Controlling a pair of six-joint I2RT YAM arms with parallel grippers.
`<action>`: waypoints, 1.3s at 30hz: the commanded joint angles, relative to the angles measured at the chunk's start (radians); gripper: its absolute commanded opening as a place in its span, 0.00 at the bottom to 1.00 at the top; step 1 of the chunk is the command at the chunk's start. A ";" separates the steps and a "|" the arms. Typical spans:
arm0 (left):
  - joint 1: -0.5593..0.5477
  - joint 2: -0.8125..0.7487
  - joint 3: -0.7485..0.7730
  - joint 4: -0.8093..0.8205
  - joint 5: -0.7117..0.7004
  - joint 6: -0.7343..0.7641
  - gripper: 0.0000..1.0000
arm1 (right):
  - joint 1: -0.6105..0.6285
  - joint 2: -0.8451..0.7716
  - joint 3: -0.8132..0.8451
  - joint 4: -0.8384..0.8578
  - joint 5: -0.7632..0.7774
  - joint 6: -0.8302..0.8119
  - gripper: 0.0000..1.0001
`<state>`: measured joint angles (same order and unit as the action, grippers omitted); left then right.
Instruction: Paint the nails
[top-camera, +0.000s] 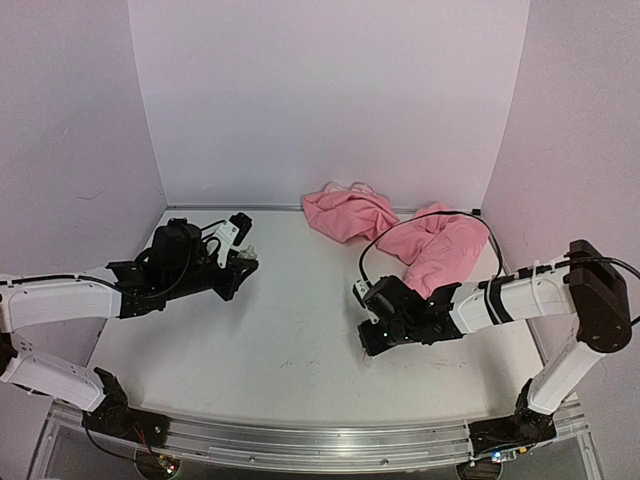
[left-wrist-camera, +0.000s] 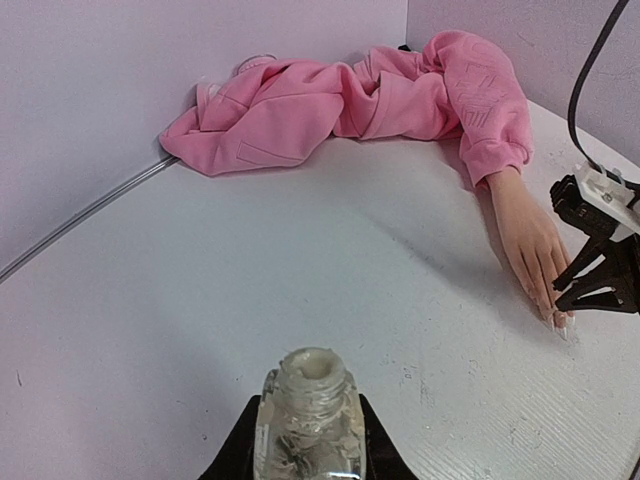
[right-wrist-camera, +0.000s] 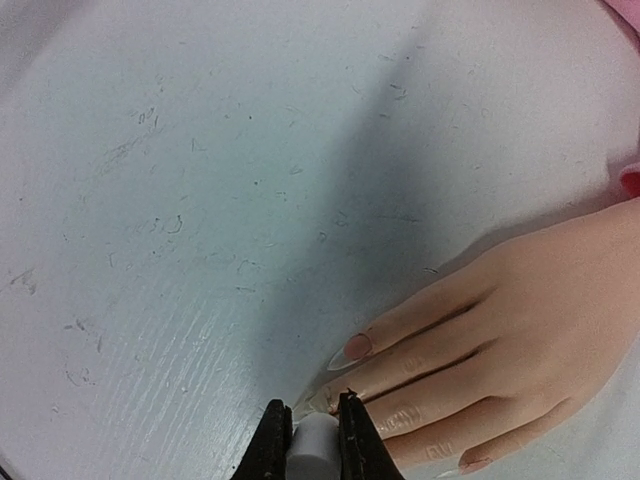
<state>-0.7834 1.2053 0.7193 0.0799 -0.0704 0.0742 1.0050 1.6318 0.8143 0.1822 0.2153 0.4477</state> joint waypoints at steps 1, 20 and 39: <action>0.004 -0.026 0.017 0.067 0.018 -0.003 0.00 | 0.007 -0.037 0.010 -0.039 0.017 0.012 0.00; 0.004 -0.028 0.019 0.067 0.021 -0.003 0.00 | 0.013 -0.058 0.013 -0.056 0.035 0.014 0.00; 0.004 -0.030 0.017 0.067 0.019 0.001 0.00 | 0.018 0.008 0.032 -0.012 0.013 -0.004 0.00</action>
<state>-0.7834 1.2053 0.7193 0.0799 -0.0551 0.0742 1.0157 1.6215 0.8143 0.1677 0.2234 0.4492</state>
